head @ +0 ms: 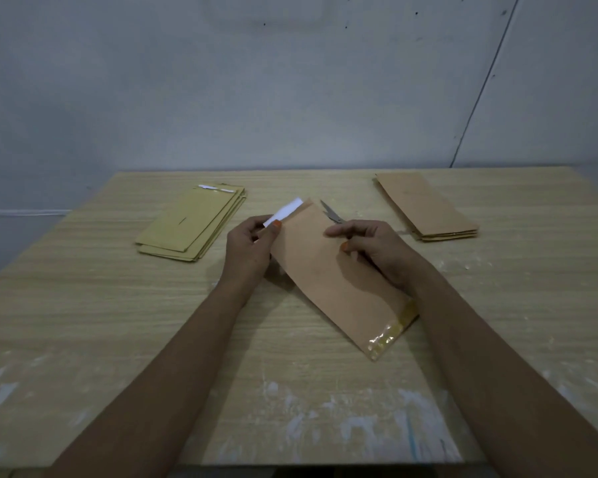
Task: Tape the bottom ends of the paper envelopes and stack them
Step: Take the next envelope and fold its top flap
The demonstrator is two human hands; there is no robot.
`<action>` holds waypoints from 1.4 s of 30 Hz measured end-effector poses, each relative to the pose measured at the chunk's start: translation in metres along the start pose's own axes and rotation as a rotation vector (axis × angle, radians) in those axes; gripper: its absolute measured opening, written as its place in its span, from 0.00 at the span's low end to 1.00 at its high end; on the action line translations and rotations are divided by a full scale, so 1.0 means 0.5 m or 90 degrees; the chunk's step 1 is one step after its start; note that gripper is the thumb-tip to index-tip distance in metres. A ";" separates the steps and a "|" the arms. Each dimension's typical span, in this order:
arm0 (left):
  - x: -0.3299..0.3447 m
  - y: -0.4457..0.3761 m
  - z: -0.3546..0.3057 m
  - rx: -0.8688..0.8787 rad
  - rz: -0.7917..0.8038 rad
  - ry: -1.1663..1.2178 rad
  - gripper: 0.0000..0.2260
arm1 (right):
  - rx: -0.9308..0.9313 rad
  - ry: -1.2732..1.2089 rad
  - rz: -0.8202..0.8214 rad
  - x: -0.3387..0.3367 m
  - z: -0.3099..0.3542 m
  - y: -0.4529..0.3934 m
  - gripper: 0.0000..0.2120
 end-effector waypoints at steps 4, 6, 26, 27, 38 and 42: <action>-0.007 -0.002 0.002 0.000 0.008 -0.013 0.03 | -0.025 0.018 -0.002 0.006 0.008 0.009 0.18; -0.007 -0.002 0.006 -0.011 0.037 -0.022 0.03 | -0.051 0.007 -0.007 0.010 0.014 0.012 0.17; -0.003 0.001 0.003 0.016 0.121 -0.081 0.06 | -0.125 0.108 0.018 0.026 0.014 0.014 0.26; -0.005 0.001 0.001 0.007 0.134 -0.092 0.07 | -0.124 0.106 0.023 0.027 0.013 0.014 0.25; -0.027 0.000 -0.013 -0.139 0.211 -0.048 0.04 | -0.131 0.161 0.045 0.031 0.016 0.010 0.18; -0.041 -0.003 -0.020 -0.212 0.285 -0.043 0.10 | -0.140 0.177 0.085 0.036 0.024 0.017 0.19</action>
Point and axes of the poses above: each hand's wrist, its own y-axis away from the middle knuckle, its own x-axis out of the palm, z = x × y, the point moved 1 cm from there along -y, towards the middle knuckle, and after that the axes turned 6 degrees about y, right-handed, at the moved point
